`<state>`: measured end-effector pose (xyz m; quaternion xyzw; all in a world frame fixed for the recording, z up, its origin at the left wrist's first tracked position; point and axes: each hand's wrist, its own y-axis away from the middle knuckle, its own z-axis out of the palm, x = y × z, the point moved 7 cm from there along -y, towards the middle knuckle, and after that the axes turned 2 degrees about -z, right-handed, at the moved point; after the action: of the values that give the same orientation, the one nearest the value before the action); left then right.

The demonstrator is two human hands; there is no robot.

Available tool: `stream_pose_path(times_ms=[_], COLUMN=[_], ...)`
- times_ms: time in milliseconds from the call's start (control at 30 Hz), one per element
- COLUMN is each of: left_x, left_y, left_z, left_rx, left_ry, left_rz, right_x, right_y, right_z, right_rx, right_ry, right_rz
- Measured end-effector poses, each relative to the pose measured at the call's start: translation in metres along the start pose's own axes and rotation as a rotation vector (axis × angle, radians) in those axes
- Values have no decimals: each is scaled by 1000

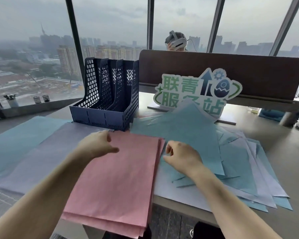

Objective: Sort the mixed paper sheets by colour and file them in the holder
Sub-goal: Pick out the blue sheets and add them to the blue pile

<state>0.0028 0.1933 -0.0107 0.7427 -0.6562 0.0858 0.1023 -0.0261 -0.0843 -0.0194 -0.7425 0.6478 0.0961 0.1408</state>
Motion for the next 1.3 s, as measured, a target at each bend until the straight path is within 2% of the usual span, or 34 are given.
stream_pose_path(times_ms=[133,233,367,433,500,567,633,667,700,767,800,833,867,933,1000,1133,1300], left_x=[71,106,129,131,132,135,140,142,140,125,113,102,92,74,65,56,48], left_y=[11,13,6,3,2,-2,-8,-10,-12,-22,-26,-30,-31,-32,-31,-30,-31], left_z=[14,37,62,68,72,79,78,75,71,66,65,65,65,66,70,78,82], left_rx=[-35,-149,-256,-303,-383,-522,-637,-643,-606,-392,-280,-209,-175,-140,-144,-167,-201], left_ry=[197,302,446,610,817,1101,1381,1468,1493,1339,1247,1187,1159,1141,1160,1223,1271], left_rz=[167,198,159,77,-22,-117,-175,-185,-188,-196,-209,-219,-230,-261,-272,-305,-345], right_x=[46,58,70,84,93,88,69,60,52,51,58,69,87,124,142,150,157], right_y=[2,5,-1,-1,4,8,13,16,17,18,17,12,3,-16,-28,-51,-71], right_z=[4,12,-8,-23,-37,-44,-42,-37,-28,-11,-7,-8,-12,-26,-27,-15,-9], right_rx=[-309,-382,-163,-6,173,303,289,235,142,-104,-208,-231,-168,36,46,-140,-232], right_ry=[233,321,390,332,251,125,21,15,32,-16,-133,-268,-348,-221,3,119,-64], right_rz=[59,52,106,178,173,15,-223,-325,-398,-431,-361,-250,-110,182,385,529,560])
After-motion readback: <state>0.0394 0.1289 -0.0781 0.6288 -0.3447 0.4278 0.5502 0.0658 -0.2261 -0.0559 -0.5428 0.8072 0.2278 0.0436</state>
